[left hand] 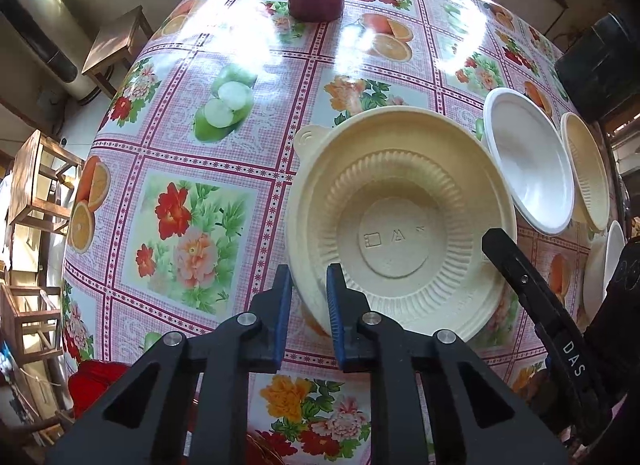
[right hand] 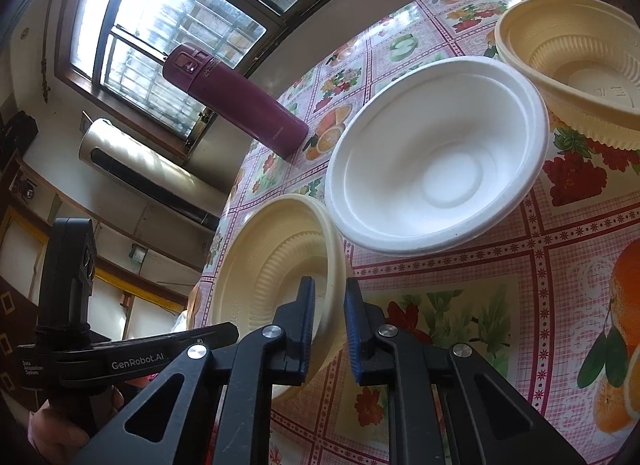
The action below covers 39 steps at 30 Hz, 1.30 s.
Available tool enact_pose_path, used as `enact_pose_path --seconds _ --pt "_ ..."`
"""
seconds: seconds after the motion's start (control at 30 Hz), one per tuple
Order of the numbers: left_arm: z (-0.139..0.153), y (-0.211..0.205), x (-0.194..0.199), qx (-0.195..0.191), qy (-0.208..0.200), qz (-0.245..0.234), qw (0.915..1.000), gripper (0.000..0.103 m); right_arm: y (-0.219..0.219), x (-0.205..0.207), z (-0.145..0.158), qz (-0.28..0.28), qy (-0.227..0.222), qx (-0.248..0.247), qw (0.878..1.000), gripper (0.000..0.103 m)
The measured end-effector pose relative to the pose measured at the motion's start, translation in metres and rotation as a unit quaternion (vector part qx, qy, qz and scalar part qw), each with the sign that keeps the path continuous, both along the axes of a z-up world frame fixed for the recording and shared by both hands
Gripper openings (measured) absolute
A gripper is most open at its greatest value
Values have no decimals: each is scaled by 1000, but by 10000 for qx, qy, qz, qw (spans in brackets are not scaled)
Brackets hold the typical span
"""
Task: Organize plates and bowls
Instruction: 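Close both tools on the cream bowl's rim side by side, then lift the cream bowl with both tools and carry it over the red plates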
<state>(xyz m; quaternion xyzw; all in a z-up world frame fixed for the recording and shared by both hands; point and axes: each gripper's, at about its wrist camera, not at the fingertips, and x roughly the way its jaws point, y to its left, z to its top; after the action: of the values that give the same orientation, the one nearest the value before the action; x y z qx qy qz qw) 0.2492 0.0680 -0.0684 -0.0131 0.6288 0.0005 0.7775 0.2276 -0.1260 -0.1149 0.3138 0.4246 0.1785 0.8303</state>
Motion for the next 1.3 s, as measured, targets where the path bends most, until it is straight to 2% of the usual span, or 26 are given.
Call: enact_pose_path --seconds 0.37,0.83,1.07,1.3 --pt "28 27 -29 -144 -304 120 9994 16 15 -16 25 255 -354 135 9990 14" --pt "67 84 -95 -1 -743 351 9966 16 65 -57 63 1002 -750 335 9916 15" --pt "76 111 -140 214 -882 462 9948 16 102 -91 78 1522 -944 242 9835 18" --pt "68 129 -176 104 -844 575 9947 17 127 -113 75 1940 -880 117 9770 18"
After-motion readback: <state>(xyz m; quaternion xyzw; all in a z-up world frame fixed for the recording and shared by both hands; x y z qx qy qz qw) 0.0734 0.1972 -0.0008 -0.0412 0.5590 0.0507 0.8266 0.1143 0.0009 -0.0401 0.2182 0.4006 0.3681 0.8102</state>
